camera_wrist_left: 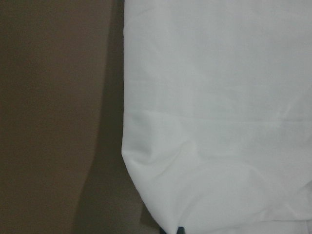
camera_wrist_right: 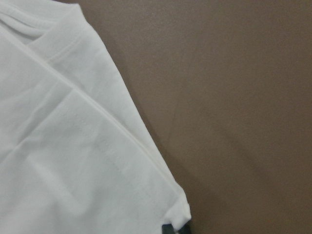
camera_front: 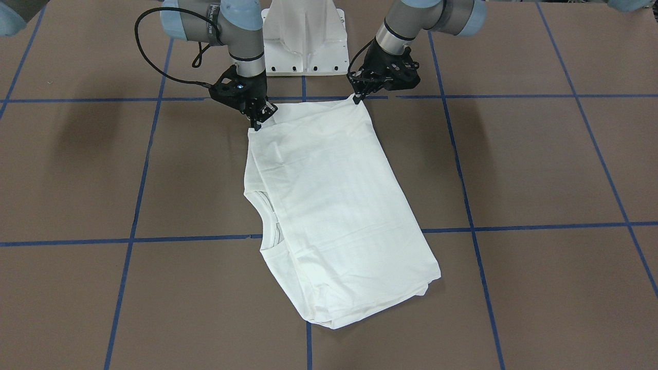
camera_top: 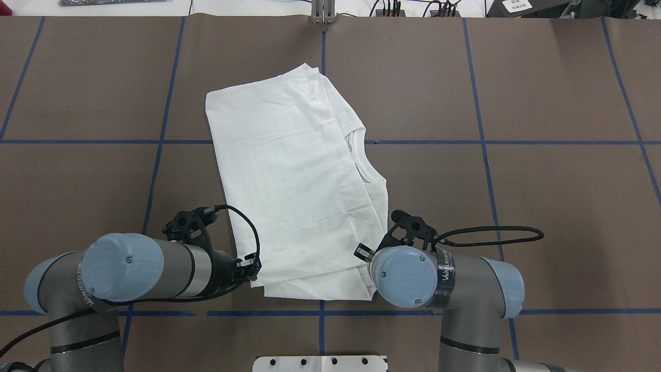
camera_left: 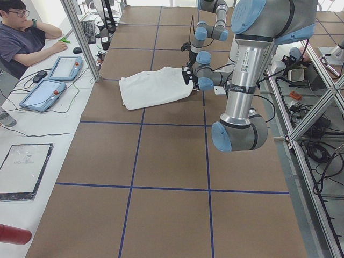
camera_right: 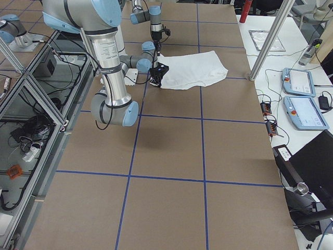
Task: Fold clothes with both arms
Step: 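Grasp the near edge of the folded shirt with both grippers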
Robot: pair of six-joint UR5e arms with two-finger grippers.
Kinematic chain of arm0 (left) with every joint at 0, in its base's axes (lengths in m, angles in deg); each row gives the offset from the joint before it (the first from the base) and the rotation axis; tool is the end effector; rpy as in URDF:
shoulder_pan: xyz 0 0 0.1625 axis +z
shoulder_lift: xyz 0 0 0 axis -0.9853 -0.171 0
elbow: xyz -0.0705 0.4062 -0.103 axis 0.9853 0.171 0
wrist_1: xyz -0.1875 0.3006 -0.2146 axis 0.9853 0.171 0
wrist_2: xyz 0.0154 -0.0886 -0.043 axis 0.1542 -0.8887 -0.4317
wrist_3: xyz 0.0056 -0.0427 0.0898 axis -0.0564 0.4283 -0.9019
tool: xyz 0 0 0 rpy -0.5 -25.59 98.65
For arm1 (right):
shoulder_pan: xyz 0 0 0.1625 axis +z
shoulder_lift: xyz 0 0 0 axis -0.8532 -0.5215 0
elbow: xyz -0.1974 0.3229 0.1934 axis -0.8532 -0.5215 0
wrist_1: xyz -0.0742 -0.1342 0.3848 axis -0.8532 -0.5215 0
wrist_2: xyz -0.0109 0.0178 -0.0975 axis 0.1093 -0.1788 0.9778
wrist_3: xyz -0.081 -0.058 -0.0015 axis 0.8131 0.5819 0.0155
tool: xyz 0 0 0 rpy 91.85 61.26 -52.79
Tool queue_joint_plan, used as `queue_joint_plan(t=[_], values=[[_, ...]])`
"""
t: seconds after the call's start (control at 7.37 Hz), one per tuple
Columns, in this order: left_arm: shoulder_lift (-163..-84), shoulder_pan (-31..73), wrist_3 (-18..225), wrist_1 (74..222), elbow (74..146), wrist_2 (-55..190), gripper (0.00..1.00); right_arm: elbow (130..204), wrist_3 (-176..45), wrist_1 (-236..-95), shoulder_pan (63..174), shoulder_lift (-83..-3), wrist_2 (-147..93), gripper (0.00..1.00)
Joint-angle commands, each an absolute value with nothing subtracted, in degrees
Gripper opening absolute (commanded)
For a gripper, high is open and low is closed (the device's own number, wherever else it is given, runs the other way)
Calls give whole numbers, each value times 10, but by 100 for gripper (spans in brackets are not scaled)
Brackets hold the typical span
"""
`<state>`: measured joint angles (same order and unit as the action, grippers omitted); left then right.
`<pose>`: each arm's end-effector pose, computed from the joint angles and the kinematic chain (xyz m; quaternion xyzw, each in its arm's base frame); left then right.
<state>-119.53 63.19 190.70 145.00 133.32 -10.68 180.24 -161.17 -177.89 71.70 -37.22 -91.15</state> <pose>0.4900 -0.2714 0.2764 -0.0479 0.5265 -0.1675 0.8321 -0.5695 -0.2754 0.2883 -0.0031 -0.3675 0.2899 0.8837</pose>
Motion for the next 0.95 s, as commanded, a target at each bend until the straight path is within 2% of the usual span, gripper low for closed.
queue_joint_plan(t=[0.0, 0.27, 0.41, 0.54, 0.81], values=[[-1196, 632, 1907, 1451, 1333, -107, 0, 1805, -1608, -1782, 717, -371, -911, 0], [-1197, 632, 1905, 1451, 1338, -109, 0, 1842, -1605, -1812, 728, -368, -915, 0], [-1196, 632, 1903, 1449, 1355, -128, 0, 1892, -1602, -1875, 728, -368, -919, 0], [-1193, 629, 1903, 1438, 1385, -147, 0, 1945, -1603, -1917, 728, -369, -920, 0], [-1201, 632, 1903, 1321, 1497, -184, 0, 2071, -1603, -2037, 702, -368, -920, 0]])
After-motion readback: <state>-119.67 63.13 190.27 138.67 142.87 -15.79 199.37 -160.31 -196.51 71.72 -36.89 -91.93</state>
